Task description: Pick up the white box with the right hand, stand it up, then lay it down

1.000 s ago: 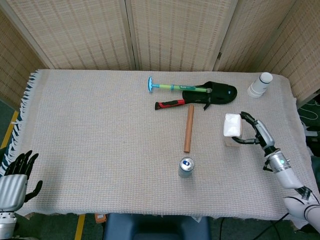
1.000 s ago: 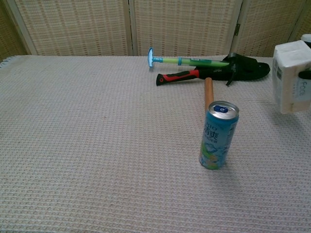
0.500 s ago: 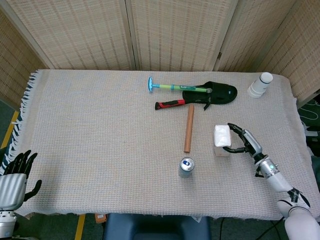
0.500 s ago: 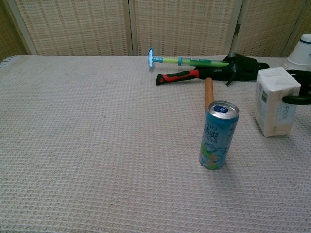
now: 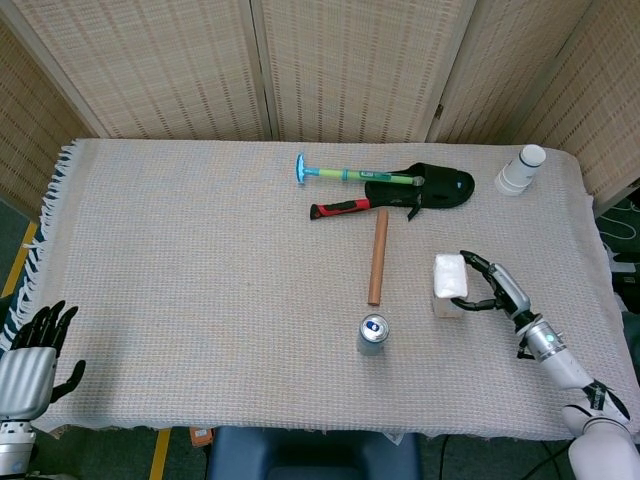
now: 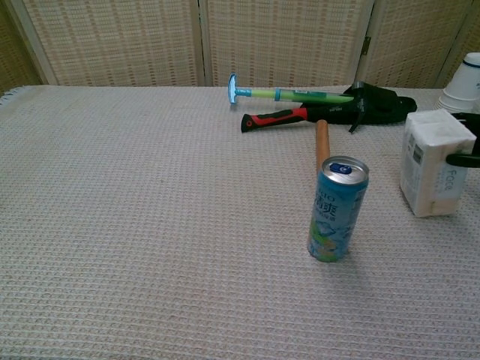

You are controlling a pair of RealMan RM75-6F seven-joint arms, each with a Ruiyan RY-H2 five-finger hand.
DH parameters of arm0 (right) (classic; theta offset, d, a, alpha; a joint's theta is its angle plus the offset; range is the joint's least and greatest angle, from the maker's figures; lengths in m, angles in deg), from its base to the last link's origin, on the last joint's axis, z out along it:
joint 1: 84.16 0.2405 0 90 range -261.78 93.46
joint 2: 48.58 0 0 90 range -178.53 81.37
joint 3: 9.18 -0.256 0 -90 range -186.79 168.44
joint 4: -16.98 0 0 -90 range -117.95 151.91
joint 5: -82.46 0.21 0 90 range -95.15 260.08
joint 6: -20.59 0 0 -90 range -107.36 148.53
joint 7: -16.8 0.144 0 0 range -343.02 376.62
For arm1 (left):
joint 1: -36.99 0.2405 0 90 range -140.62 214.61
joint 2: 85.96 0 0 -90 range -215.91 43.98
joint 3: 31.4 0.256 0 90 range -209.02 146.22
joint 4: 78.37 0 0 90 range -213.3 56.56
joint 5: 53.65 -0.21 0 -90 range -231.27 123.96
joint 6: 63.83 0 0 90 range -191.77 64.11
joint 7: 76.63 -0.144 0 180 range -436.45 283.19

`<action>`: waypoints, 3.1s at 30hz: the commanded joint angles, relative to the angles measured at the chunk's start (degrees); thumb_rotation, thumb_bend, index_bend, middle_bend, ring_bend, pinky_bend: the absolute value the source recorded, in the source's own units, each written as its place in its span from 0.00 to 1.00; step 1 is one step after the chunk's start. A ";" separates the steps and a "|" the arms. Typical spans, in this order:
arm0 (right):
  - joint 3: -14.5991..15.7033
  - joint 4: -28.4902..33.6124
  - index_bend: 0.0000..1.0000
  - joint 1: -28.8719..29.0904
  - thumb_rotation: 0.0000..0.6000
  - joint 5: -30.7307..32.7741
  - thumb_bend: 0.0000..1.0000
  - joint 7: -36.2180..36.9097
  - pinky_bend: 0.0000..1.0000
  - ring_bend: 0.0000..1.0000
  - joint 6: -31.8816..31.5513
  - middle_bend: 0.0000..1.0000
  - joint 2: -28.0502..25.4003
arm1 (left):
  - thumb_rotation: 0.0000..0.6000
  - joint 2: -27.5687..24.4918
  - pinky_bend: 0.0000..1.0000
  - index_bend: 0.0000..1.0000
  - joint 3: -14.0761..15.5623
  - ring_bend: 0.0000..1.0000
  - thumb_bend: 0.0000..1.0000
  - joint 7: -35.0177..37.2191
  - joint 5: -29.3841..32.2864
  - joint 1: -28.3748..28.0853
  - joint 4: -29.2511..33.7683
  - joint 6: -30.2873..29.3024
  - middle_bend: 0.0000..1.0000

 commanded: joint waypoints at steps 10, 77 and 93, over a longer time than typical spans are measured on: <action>2.58 1.61 0.14 0.46 1.00 -1.39 0.16 -0.66 0.00 0.04 1.06 0.27 -2.49 | 1.00 0.05 0.15 0.10 0.08 0.00 0.34 -0.40 -0.19 0.11 0.19 -0.34 0.00; -10.45 85.47 0.00 8.66 1.00 45.90 0.07 -124.13 0.00 0.00 19.70 0.01 -42.75 | 1.00 -0.66 0.15 0.10 0.21 0.00 0.34 -0.60 -2.06 1.13 1.51 -2.71 0.00; -10.33 85.11 0.12 10.42 1.00 49.28 0.07 -128.03 0.00 0.02 20.43 0.19 -40.66 | 1.00 -0.67 0.15 0.10 0.37 0.00 0.34 -0.53 -2.42 1.07 1.48 -2.44 0.00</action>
